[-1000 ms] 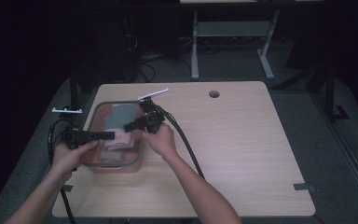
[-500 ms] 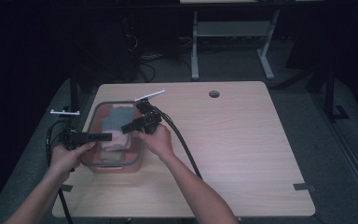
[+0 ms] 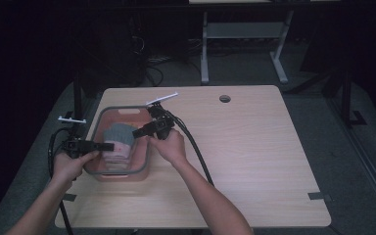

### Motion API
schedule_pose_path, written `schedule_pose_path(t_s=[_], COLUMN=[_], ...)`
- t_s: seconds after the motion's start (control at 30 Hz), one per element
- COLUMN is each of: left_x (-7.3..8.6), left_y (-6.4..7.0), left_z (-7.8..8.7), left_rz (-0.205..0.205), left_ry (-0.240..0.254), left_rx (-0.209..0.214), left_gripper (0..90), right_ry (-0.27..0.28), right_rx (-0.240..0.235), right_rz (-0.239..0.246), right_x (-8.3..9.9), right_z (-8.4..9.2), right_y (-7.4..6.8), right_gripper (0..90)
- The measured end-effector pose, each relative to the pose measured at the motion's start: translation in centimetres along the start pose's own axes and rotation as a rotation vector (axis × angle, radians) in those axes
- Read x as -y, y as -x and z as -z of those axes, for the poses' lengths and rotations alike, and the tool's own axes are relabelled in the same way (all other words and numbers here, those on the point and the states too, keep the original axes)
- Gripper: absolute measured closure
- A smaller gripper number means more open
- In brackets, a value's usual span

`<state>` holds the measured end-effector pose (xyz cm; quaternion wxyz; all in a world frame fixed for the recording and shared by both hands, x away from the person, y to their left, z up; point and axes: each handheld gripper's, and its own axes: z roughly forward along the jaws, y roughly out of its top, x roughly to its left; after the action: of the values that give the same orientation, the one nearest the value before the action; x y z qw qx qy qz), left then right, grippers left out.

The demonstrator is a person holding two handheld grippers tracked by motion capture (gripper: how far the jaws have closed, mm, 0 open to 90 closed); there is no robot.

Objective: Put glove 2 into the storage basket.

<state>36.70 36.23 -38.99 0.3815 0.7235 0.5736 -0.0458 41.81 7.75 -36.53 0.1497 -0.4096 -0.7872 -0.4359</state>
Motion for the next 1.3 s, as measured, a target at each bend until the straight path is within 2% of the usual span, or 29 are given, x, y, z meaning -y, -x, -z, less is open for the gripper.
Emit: schedule_pose_path(t_s=[0.1,0.2,0.3,0.33,0.43,0.53,0.77,0.87,1.0,1.07,1.13,1.3], left_x=[-0.1,-0.3,-0.5,-0.7,-1.0,-1.3,-1.7,-1.8,-2.1,-2.2,-2.4,-2.6], left_y=[0.3,0.8,1.2,1.2,1.5,1.8,2.6,3.2,3.9,4.3,4.7,5.9], left_z=[-0.5,-0.3,0.1,0.4,1.0,1.4,1.5,2.0,2.1,2.1,1.8,1.2], left_rz=[-0.017,-0.055,-0.078,-0.068,-0.058,-0.071,-0.086,-0.094,-0.111,-0.116,-0.110,-0.136], left_ry=[-0.023,-0.028,-0.025,-0.026,-0.007,0.006,0.025,0.062,0.073,0.078,0.085,0.090], left_rx=[-0.042,-0.095,-0.114,-0.103,-0.109,-0.129,-0.126,-0.114,-0.098,-0.082,-0.049,-0.029], left_gripper=[66.3,55.9,50.2,48.7,47.0,47.0,48.0,47.5,46.7,46.2,44.7,42.7], right_ry=[0.008,0.013,0.019,0.017,0.034,0.046,0.072,0.082,0.086,0.089,0.095,0.112], right_rx=[0.002,0.004,0.005,0.009,0.017,0.026,0.031,0.043,0.048,0.050,0.052,0.058], right_rz=[0.012,0.003,-0.004,-0.001,-0.002,-0.002,-0.018,-0.024,-0.028,-0.029,-0.032,-0.052], right_x=[0.1,0.2,0.3,0.4,0.7,1.0,1.7,2.0,2.3,2.4,2.7,3.4], right_z=[0.4,0.8,1.4,1.6,2.3,3.0,4.9,5.8,6.5,6.8,7.2,8.4], right_y=[0.1,0.3,0.5,0.6,1.0,1.3,1.9,2.3,2.4,2.6,2.9,3.8], right_gripper=[70.7,70.1,69.1,68.7,68.1,67.8,65.9,64.0,62.0,60.7,59.4,55.6])
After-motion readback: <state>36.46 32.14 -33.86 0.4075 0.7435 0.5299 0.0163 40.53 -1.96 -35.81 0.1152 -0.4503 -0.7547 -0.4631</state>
